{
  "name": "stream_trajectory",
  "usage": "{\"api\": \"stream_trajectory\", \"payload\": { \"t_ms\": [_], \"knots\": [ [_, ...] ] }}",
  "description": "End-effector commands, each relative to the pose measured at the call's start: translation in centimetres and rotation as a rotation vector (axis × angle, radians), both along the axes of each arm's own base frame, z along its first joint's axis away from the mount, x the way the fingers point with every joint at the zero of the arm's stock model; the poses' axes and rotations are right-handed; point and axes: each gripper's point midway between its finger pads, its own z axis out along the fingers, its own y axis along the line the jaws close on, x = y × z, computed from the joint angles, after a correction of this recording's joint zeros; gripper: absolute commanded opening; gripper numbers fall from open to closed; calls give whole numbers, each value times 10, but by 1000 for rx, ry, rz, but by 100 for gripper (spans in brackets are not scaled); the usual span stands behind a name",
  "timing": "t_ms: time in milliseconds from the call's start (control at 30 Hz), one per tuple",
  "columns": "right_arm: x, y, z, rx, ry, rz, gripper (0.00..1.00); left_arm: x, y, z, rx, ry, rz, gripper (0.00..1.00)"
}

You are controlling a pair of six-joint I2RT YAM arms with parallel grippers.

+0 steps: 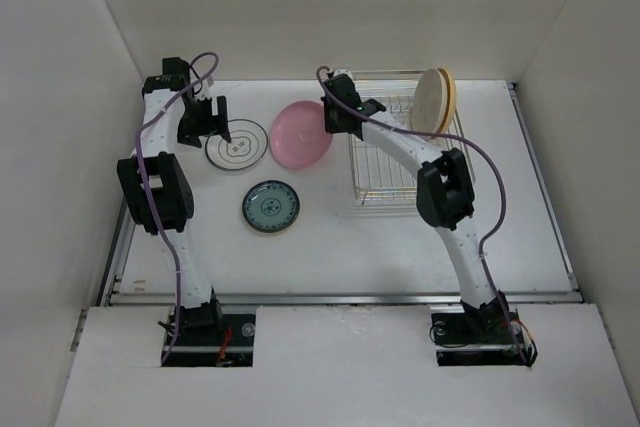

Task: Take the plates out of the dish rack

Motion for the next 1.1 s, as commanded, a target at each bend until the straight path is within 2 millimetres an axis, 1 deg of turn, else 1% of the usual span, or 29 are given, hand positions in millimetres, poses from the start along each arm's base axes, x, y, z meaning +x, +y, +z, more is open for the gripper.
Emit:
{"api": "stream_trajectory", "payload": {
  "t_ms": [0,33,67,133,167,200,233,267,333,367,400,433,467,500,533,567,600,633,667,700,733,800,833,867,900,967,1000,1033,1067],
  "knots": [
    [12,21,52,176,-72,42,5,-8,-4,4,-7,10,-22,79],
    [12,23,44,181,-56,43,11,-6,-3,8,-5,-2,-22,80],
    [8,21,40,168,-35,42,27,-6,-3,4,-6,7,-22,80],
    [8,10,32,130,-24,-7,44,-5,-7,5,-24,5,-29,80],
    [8,-1,34,113,-19,-32,51,-6,-7,7,-25,5,-29,80],
    [6,-4,38,122,-13,-55,58,-6,-7,7,-25,5,-29,80],
    [8,-14,44,116,-18,-88,59,-7,-7,9,-25,9,-29,80],
    [6,-17,54,113,-27,-96,60,-11,-7,9,-27,23,-29,80],
    [-1,-26,94,137,-76,-118,62,-15,-8,8,-29,41,-29,80],
    [-5,-34,106,129,-92,-137,62,-14,-8,15,-27,20,-29,80],
    [-12,-42,141,154,-144,-149,63,-16,-8,15,-28,29,-29,80],
    [-18,-49,154,147,-167,-155,63,-18,-8,18,-23,23,-39,80],
    [-21,-60,168,128,-200,-185,65,-19,-7,22,-18,11,-49,80],
    [-31,-79,190,115,-235,-212,67,-24,-8,24,-19,17,-49,80],
    [-37,-92,196,66,-249,-231,70,-24,-8,24,-15,15,-58,80],
    [-38,-117,209,15,-286,-304,70,-27,-8,27,-11,16,-69,80],
    [-41,-134,212,-29,-295,-344,70,-28,-8,32,-9,4,-70,80],
    [-49,-153,218,-81,-297,-382,70,-30,-5,31,5,14,-76,80],
    [-51,-168,223,-113,-307,-419,70,-34,-6,32,6,14,-76,80],
    [-50,-193,220,-174,-309,-503,70,-38,-6,33,6,9,-76,80],
    [-53,-207,224,-198,-320,-539,70,-37,-6,30,11,7,-89,80],
    [-53,-234,220,-237,-297,-594,63,-38,-3,34,32,-5,-93,82],
    [-53,-242,221,-246,-299,-616,59,-36,0,37,43,-12,-89,82],
    [-50,-248,216,-262,-291,-634,55,-35,-1,40,41,-20,-81,82],
    [-46,-252,209,-273,-278,-642,46,-37,-6,40,11,-14,-92,82],
    [-40,-266,199,-292,-257,-669,39,-34,-10,39,-11,-10,-100,82],
    [-37,-266,190,-313,-242,-673,28,-34,-10,39,-11,-10,-100,82],
    [-35,-273,186,-326,-236,-691,24,-36,-10,34,-15,14,-100,82],
    [-35,-282,179,-353,-225,-715,22,-39,-10,30,-19,34,-100,82]
  ]
}}
